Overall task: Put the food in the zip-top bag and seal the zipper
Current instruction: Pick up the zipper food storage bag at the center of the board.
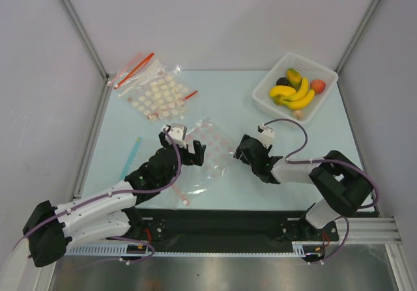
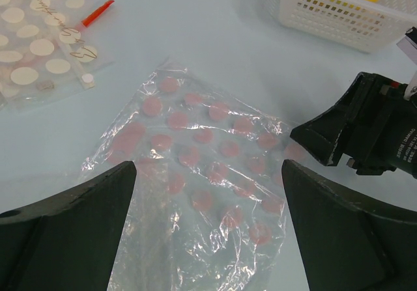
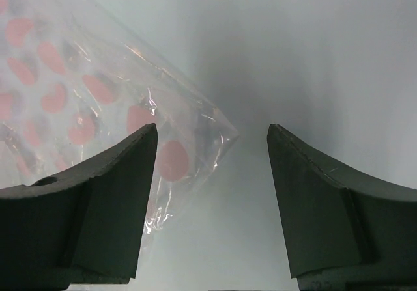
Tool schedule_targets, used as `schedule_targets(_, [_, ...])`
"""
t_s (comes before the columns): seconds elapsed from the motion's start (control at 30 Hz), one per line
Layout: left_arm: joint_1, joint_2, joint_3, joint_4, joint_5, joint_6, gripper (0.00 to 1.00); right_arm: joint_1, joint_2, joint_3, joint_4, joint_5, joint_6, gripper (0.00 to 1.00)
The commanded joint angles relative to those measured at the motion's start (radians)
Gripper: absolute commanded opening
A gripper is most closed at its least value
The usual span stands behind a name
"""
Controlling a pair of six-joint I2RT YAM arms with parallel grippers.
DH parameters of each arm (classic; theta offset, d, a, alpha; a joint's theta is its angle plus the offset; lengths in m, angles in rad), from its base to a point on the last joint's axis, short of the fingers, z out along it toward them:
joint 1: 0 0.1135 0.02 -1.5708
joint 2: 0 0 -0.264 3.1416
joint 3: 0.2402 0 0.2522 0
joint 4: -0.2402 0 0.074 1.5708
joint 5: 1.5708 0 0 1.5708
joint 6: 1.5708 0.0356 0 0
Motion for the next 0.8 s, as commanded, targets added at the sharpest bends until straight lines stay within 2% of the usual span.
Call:
schedule_targets(0.0, [0.005, -0.015, 0.047, 0.01, 0.014, 0.001, 1.0, 0.017, 0.044, 0.045, 0.014, 0.04, 0.005, 0.73])
schedule_targets(0.13, [0.005, -0.018, 0.047, 0.008, 0.017, 0.001, 1.0, 0.037, 0.085, 0.077, -0.003, 0.072, -0.009, 0.72])
schedule_targets(0.23, [0.005, -0.023, 0.045, 0.008, 0.019, -0.001, 1.0, 0.046, 0.103, 0.091, -0.001, 0.077, -0.023, 0.66])
schedule_targets(0.33, [0.005, -0.021, 0.045, 0.01, 0.019, -0.001, 1.0, 0.048, 0.107, 0.094, 0.014, 0.066, -0.044, 0.41])
schedule_targets(0.37, [0.005, -0.021, 0.045, 0.01, 0.019, 0.001, 1.0, 0.048, 0.107, 0.095, 0.014, 0.065, -0.049, 0.22])
schedule_targets(0.4, [0.005, -0.02, 0.045, 0.009, 0.019, 0.001, 1.0, 0.048, 0.105, 0.1, 0.008, 0.063, -0.057, 0.13])
schedule_targets(0.43, [0.005, -0.021, 0.045, 0.008, 0.019, 0.001, 1.0, 0.048, 0.1, 0.109, 0.0, 0.063, -0.075, 0.04])
schedule_targets(0.47, [0.005, -0.018, 0.045, 0.008, 0.019, 0.001, 1.0, 0.048, 0.085, 0.115, -0.015, 0.068, -0.083, 0.0])
schedule_targets(0.77, [0.005, 0.003, 0.056, 0.01, 0.051, 0.016, 1.0, 0.051, -0.146, 0.08, -0.058, 0.144, -0.155, 0.0])
